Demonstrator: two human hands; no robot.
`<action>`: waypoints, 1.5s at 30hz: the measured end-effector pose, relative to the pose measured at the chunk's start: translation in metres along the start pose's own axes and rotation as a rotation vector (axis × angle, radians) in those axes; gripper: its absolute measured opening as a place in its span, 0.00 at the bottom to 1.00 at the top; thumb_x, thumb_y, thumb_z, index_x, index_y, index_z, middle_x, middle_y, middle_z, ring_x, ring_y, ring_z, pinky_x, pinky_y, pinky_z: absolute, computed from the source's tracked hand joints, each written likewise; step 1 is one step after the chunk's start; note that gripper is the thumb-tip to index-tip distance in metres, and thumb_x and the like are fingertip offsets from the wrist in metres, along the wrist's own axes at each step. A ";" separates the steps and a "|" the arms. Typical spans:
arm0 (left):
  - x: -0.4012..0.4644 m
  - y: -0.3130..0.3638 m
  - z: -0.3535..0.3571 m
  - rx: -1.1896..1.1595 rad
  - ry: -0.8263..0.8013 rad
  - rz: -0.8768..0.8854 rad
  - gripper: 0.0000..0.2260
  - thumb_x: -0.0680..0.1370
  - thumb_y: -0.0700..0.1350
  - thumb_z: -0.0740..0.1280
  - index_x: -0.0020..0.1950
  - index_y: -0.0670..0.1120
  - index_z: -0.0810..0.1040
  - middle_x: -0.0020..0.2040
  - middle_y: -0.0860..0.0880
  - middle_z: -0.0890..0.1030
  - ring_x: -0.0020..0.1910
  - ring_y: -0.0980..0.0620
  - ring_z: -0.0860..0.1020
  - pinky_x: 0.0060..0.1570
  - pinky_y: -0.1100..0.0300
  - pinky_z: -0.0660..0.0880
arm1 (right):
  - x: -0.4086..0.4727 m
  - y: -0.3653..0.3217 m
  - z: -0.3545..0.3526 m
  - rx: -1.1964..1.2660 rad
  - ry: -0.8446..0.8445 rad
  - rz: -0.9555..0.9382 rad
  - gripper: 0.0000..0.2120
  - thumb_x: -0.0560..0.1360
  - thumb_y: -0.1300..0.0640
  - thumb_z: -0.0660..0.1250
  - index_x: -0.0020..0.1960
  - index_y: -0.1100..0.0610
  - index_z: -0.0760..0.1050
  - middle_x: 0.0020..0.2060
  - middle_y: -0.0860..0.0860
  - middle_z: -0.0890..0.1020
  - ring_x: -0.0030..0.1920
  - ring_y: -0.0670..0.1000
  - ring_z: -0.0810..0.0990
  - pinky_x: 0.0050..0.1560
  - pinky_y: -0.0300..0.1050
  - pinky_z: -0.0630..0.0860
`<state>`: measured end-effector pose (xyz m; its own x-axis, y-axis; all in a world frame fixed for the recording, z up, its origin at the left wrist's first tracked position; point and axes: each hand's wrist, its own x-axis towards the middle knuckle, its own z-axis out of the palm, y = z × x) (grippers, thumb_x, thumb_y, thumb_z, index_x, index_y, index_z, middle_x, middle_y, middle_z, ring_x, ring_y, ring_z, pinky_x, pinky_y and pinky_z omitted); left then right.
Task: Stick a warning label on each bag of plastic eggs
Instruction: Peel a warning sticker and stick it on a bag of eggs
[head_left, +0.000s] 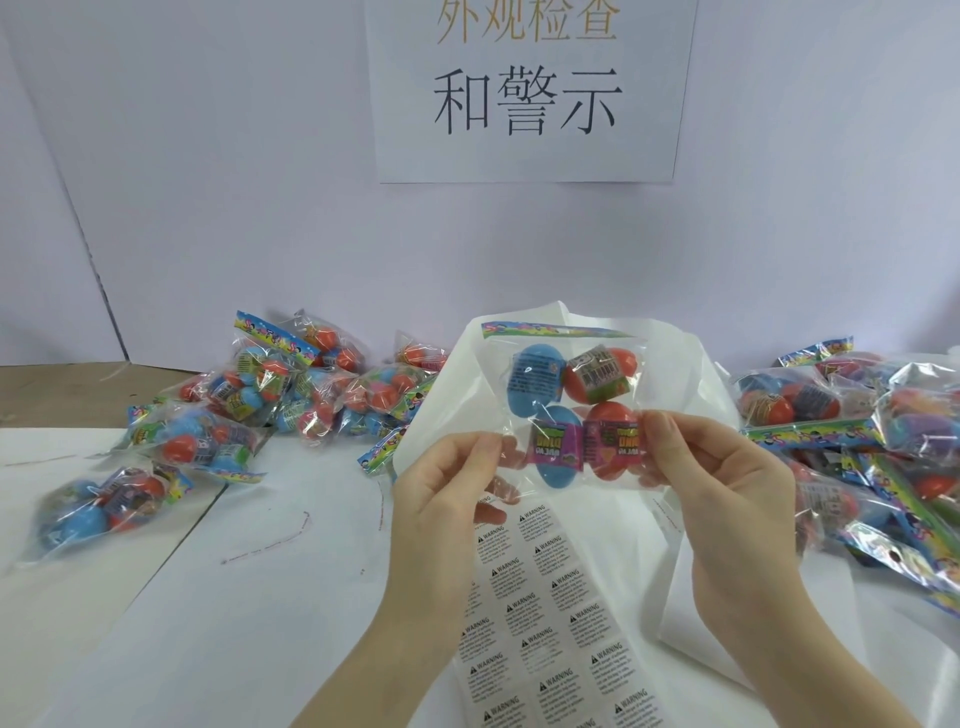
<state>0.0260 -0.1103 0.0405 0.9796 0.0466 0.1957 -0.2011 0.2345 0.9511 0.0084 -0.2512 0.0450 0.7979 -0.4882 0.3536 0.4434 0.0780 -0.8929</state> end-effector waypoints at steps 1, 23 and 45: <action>0.000 0.000 0.000 -0.010 -0.001 -0.009 0.11 0.77 0.39 0.63 0.37 0.44 0.81 0.36 0.52 0.83 0.29 0.58 0.74 0.28 0.69 0.71 | 0.000 0.000 0.000 0.001 0.002 0.001 0.08 0.73 0.64 0.65 0.38 0.56 0.80 0.26 0.47 0.82 0.26 0.40 0.75 0.30 0.29 0.71; 0.000 -0.001 0.000 -0.058 -0.043 -0.039 0.06 0.70 0.45 0.67 0.40 0.44 0.82 0.36 0.49 0.85 0.29 0.55 0.80 0.31 0.68 0.75 | -0.002 -0.006 0.001 0.037 -0.067 -0.032 0.06 0.65 0.55 0.68 0.33 0.48 0.84 0.28 0.47 0.83 0.28 0.41 0.78 0.33 0.30 0.74; 0.000 0.001 0.003 -0.040 0.049 0.001 0.07 0.76 0.41 0.65 0.39 0.42 0.79 0.32 0.48 0.84 0.28 0.55 0.81 0.31 0.69 0.75 | -0.005 -0.010 0.003 0.002 -0.141 -0.008 0.06 0.62 0.50 0.68 0.33 0.48 0.83 0.27 0.47 0.81 0.26 0.42 0.75 0.32 0.31 0.72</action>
<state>0.0257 -0.1133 0.0422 0.9784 0.0943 0.1839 -0.2031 0.2735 0.9402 0.0007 -0.2469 0.0530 0.8437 -0.3620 0.3965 0.4506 0.0760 -0.8895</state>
